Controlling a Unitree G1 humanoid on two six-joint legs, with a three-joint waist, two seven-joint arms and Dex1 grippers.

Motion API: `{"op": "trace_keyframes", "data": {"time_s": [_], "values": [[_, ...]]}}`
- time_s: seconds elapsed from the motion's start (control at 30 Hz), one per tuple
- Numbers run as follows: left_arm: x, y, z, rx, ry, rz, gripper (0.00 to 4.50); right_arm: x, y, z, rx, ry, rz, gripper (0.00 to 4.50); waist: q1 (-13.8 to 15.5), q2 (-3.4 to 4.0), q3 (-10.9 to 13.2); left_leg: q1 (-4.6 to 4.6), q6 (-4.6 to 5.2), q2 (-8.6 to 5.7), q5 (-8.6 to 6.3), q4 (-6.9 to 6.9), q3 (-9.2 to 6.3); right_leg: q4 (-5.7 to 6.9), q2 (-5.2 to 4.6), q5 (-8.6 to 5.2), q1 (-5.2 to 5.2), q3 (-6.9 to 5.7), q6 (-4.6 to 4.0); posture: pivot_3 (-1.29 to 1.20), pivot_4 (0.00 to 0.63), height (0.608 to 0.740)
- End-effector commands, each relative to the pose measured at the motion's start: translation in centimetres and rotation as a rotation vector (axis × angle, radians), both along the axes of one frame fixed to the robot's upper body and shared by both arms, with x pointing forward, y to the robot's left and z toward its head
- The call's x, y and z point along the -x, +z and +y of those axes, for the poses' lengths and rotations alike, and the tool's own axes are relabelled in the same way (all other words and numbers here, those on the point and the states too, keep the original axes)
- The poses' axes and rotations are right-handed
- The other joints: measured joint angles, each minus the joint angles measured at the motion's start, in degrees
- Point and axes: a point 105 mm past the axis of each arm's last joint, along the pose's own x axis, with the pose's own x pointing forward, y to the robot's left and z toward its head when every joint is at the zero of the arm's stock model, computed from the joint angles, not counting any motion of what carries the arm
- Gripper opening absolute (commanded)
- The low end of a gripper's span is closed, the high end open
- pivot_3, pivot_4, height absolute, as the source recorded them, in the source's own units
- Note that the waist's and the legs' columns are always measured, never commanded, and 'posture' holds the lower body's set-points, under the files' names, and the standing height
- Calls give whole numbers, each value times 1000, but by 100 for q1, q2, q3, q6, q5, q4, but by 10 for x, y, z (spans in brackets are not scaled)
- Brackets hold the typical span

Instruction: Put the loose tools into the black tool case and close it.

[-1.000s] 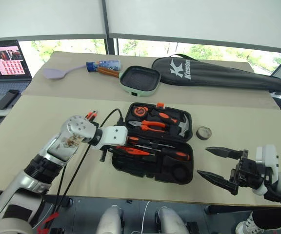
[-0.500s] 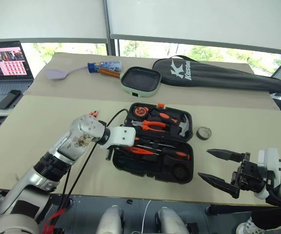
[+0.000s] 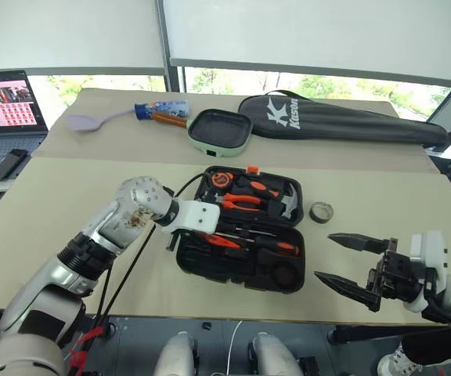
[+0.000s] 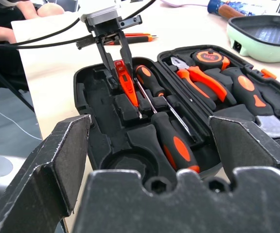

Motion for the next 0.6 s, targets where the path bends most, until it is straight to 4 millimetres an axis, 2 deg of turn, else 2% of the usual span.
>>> {"op": "trace_keyframes", "data": {"time_s": [0.03, 0.13, 0.37, 0.47, 0.6], "values": [[6, 7, -5, 129, -15, 29, 2378, -1, 4, 1, 5, 7, -20, 4500, 2, 0, 0, -1, 0, 0, 0, 0, -2, 0, 0, 0, 0, 0, 0, 0, 150, 740], [7, 26, -8, 252, -44, 10, 3331, 0, 1, 2, 1, 8, -12, 4500, 12, -1, 2, -10, 0, -1, 0, 0, -4, -1, -3, 0, -7, -1, 1, 0, 150, 740], [15, 39, -6, 398, -58, 46, 3331, 3, -2, 2, -7, -1, -4, 4500, 33, -2, 2, -24, 0, -4, 0, 8, -4, 1, -7, 1, -15, -2, 3, 0, 150, 740], [9, 41, -5, 558, -2, 101, 2652, 3, -4, 3, -12, -6, -2, 4500, 36, -2, 2, -22, 0, -4, 0, 8, -4, 1, -7, 1, -14, -2, 4, 0, 150, 740], [6, 20, 0, 571, 9, 123, 1213, 4, -5, 3, -20, -13, -3, 4500, 33, -2, 2, -22, 0, -3, 0, 14, -4, 3, -6, 1, -12, -5, 3, 0, 150, 740]]}}
